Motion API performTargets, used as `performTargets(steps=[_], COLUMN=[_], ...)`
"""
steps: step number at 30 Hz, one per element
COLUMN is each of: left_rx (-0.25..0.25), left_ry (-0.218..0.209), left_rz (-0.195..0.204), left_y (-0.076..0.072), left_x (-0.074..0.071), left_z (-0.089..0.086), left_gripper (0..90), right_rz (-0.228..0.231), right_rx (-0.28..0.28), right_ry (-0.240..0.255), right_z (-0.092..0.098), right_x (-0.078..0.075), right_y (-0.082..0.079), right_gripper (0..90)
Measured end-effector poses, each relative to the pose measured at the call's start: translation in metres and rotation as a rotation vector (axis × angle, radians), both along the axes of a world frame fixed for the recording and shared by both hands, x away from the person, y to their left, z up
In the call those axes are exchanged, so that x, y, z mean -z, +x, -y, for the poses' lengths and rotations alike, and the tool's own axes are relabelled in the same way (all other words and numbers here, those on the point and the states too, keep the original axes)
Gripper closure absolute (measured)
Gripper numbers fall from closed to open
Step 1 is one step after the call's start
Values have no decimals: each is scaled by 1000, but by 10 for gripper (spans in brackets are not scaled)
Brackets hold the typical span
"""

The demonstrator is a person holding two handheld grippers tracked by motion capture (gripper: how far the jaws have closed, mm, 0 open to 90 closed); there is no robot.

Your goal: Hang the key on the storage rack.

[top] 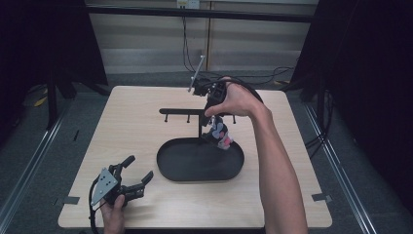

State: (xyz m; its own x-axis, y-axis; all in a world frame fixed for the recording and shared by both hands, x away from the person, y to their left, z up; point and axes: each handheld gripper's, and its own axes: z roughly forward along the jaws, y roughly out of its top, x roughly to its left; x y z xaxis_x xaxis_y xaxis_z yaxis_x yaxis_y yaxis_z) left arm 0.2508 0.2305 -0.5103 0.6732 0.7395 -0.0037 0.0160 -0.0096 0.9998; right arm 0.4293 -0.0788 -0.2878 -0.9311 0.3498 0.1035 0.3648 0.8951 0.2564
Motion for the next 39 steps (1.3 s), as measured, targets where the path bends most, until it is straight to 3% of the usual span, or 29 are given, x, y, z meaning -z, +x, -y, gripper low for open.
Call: performTargets(steps=[4, 7, 14, 19, 27, 30, 33, 39], left_rx=[6, 1, 4, 2, 4, 3, 11, 19], left_ry=[4, 6, 10, 5, 11, 11, 11, 18], left_rz=[-2, 1, 4, 3, 0, 2, 0, 5], left_y=[0, 0, 0, 0, 0, 0, 0, 1], left_x=[0, 0, 0, 0, 0, 0, 0, 0], left_z=[0, 0, -1, 0, -1, -1, -1, -2], left_gripper=[153, 153, 153, 153, 153, 153, 153, 153], right_rz=[10, 22, 35, 69, 81, 91, 127, 171], right_rx=[8, 17, 26, 49, 60, 72, 86, 119], right_ry=[34, 33, 105, 132, 257, 274, 271, 372], right_z=[2, 1, 1, 3, 12, 16, 17, 27], right_x=[-2, -3, -4, -1, 12, 19, 24, 40], right_y=[-5, -12, -34, -45, -62, -68, -80, -98], right_gripper=[574, 566, 530, 526, 516, 478, 450, 368])
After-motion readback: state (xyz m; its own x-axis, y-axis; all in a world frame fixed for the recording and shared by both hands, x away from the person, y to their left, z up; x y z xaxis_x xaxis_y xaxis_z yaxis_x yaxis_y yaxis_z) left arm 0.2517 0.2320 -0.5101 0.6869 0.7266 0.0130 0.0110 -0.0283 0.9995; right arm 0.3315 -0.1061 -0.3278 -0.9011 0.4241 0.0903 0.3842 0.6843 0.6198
